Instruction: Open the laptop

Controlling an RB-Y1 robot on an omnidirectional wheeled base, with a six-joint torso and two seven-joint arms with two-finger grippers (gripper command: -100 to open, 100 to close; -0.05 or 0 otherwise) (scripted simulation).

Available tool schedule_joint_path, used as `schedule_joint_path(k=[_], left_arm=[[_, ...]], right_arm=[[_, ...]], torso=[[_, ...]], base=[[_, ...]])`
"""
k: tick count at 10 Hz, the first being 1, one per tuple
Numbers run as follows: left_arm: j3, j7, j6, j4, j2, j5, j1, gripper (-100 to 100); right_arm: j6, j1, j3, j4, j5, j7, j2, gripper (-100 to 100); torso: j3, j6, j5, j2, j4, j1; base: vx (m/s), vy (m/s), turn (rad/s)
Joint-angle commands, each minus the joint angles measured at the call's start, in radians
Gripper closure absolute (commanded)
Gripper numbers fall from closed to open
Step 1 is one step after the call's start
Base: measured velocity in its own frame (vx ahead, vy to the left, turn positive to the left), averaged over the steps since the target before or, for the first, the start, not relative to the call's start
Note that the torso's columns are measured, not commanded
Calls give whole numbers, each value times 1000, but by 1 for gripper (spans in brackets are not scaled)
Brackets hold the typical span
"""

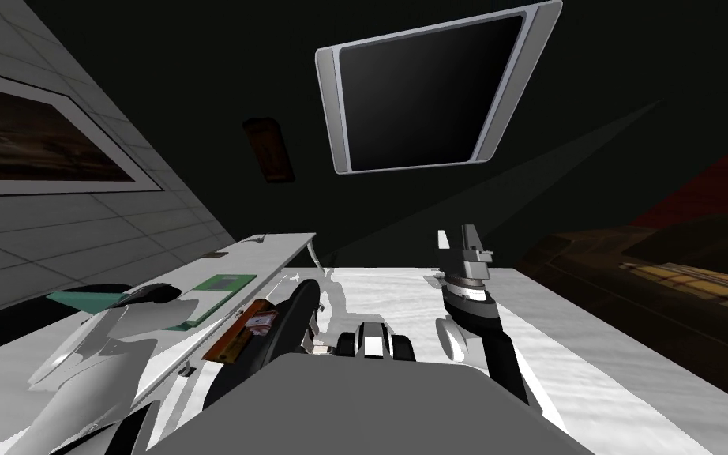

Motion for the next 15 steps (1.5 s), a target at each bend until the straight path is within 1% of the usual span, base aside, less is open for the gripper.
schedule_joint_path(k=[1, 2, 3, 4, 5, 6, 7, 8, 9, 10, 13, 15], left_arm=[[-33, -46, 20, 29, 8, -15, 22, 100], [-54, -78, 34, 48, 17, -25, 40, 100], [-64, -94, 41, 57, 21, -29, 50, 100], [-85, -127, 55, 76, 30, -39, 68, 100], [-85, -127, 55, 76, 30, -39, 68, 100], [-71, -127, 62, 57, 39, -37, 74, 100], [-96, -144, 66, 77, 32, -66, 96, 100], [-109, -151, 67, 88, 26, -80, 106, 100], [-122, -158, 68, 99, 21, -94, 117, 100], [-148, -171, 69, 120, 10, -122, 138, 100], [-186, -192, 72, 152, -6, -163, 169, 100], [-186, -192, 72, 152, -6, -163, 169, 100]], right_arm=[[0, 0, 0, 0, 0, 0, 0, 0], [0, 0, 0, 0, 0, 0, 0, 0], [0, 0, 0, 0, 0, 0, 0, 0], [0, 0, 0, 0, 0, 0, 0, 0], [0, 0, 0, 0, 0, 0, 0, 0], [0, 0, 0, 0, 0, 0, 0, 0], [0, 0, 0, 0, 0, 0, 0, 0], [0, 0, 0, 0, 0, 0, 0, 0], [0, 0, 0, 0, 0, 0, 0, 0], [0, 0, 0, 0, 0, 0, 0, 0], [0, 0, 0, 0, 0, 0, 0, 0], [0, 0, 0, 0, 0, 0, 0, 0]], torso=[[0, 1, 3, -1, -1, 2], [1, 3, 6, -1, -1, 3], [-1, 6, 7, -5, -2, 6], [-4, 9, 9, -9, -3, 8], [-4, 9, 11, -9, -4, 11], [-2, 9, 12, -6, -3, 12], [2, 3, 9, 1, 0, 10], [4, -2, 9, 3, 0, 9], [3, -2, 10, 1, 0, 9], [4, -4, 13, 2, -1, 12], [8, -7, 16, 7, 1, 14], [11, -11, 11, 13, 3, 8]], base=[[79, -3, -23], [125, -8, -67], [147, -17, -49], [142, 7, -70], [102, 8, -50], [31, -4, 7], [70, 11, -31], [138, 32, -34], [142, 31, -43], [168, 37, -61], [128, 13, -38], [45, 1, -22]])
